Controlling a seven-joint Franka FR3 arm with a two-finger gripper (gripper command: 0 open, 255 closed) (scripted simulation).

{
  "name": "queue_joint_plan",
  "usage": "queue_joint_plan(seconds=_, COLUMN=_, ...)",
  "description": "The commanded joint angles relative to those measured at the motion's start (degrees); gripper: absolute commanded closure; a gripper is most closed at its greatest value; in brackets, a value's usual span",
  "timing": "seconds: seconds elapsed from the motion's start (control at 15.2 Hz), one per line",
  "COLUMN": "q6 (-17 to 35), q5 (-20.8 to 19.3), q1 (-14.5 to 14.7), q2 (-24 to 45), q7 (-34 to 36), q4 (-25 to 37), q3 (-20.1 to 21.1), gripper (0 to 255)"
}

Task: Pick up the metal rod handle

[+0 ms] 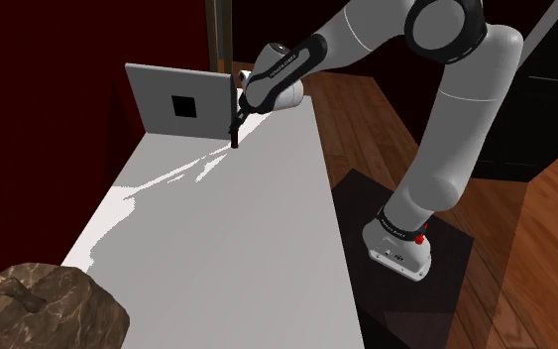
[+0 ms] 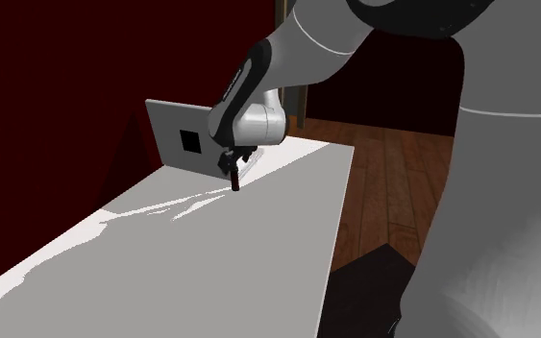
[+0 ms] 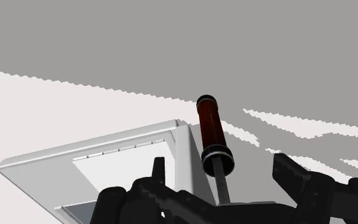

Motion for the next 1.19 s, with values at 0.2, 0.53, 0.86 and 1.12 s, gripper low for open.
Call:
queue_joint_plan(seconds=0.2, q6=3.3, q5=1.9, q1=-0.9, q2=3.4, q7=-2.0, q4=0.3, q3=1.4, gripper=0)
queue_joint_plan(seconds=0.53, q6=4.3, q5=2.4, q1=-1.3, q2=4.3, q7=-2.7, q4=0.2, q3=1.9, gripper=255)
queue_joint_plan(seconds=0.86, q6=4.3, q5=2.4, q1=-1.3, q2=4.3, q7=-2.6, q4=0.2, q3=1.9, gripper=255)
queue_joint_plan(seconds=1.12, q6=3.7, q5=2.0, q1=-1.1, q2=3.8, q7=-2.2, q4=0.3, q3=1.6, gripper=255)
